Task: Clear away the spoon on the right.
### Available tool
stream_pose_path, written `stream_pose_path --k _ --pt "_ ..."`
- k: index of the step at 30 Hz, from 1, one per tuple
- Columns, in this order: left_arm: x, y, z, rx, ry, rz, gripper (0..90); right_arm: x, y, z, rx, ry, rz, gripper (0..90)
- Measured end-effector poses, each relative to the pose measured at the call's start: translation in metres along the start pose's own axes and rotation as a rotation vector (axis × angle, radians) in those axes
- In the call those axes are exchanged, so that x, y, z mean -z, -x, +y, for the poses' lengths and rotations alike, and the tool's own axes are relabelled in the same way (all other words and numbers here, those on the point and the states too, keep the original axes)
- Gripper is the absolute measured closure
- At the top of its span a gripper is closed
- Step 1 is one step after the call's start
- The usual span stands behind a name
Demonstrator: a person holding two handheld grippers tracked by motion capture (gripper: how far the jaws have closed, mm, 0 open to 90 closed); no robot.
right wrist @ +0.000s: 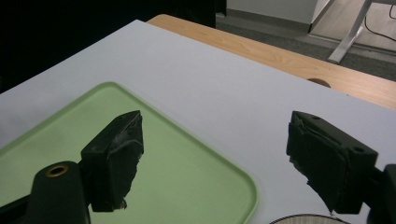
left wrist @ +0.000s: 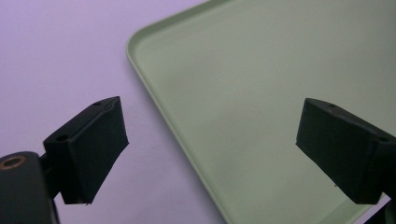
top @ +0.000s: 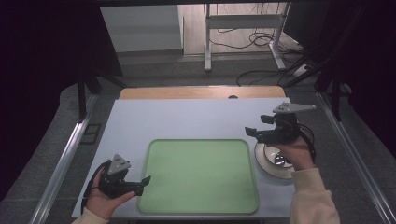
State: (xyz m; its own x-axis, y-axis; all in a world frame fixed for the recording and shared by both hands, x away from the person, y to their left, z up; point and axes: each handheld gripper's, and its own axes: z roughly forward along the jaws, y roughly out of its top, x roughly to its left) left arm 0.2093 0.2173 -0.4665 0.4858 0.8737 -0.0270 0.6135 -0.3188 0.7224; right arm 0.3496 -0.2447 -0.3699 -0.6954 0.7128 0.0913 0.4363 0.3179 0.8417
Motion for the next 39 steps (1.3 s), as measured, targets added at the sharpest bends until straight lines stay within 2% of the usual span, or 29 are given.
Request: stream_pose_path --k 8,14,21,22,29,31,35,39 --pt "0.002 0.0 -0.003 0.012 0.008 0.0 8.9 0.004 0.01 -0.003 -0.012 0.0 -0.017 18.3" --pt "0.003 0.002 -0.004 0.006 0.008 0.001 8.9 0.003 0.015 -0.006 -0.02 -0.013 -0.027 18.4" --pt "0.003 0.001 -0.004 0.008 0.011 0.0 8.9 0.005 0.029 -0.01 -0.031 -0.031 -0.054 18.7" --pt "0.002 0.001 -0.004 0.009 0.012 0.001 8.9 0.007 0.036 -0.012 -0.045 -0.03 -0.068 18.9" --pt "0.002 0.0 -0.004 0.007 0.007 0.005 9.0 0.015 0.057 -0.019 -0.105 -0.011 -0.104 18.9" --pt "0.002 0.0 -0.004 0.006 0.007 0.004 8.9 0.016 0.059 -0.019 -0.11 -0.01 -0.108 18.9" --pt "0.002 0.0 -0.005 0.011 0.01 0.002 8.9 0.02 0.069 -0.023 -0.118 -0.002 -0.157 20.4" --pt "0.002 0.0 -0.004 0.011 0.01 0.002 8.9 0.023 0.076 -0.028 -0.14 -0.006 -0.173 20.6"
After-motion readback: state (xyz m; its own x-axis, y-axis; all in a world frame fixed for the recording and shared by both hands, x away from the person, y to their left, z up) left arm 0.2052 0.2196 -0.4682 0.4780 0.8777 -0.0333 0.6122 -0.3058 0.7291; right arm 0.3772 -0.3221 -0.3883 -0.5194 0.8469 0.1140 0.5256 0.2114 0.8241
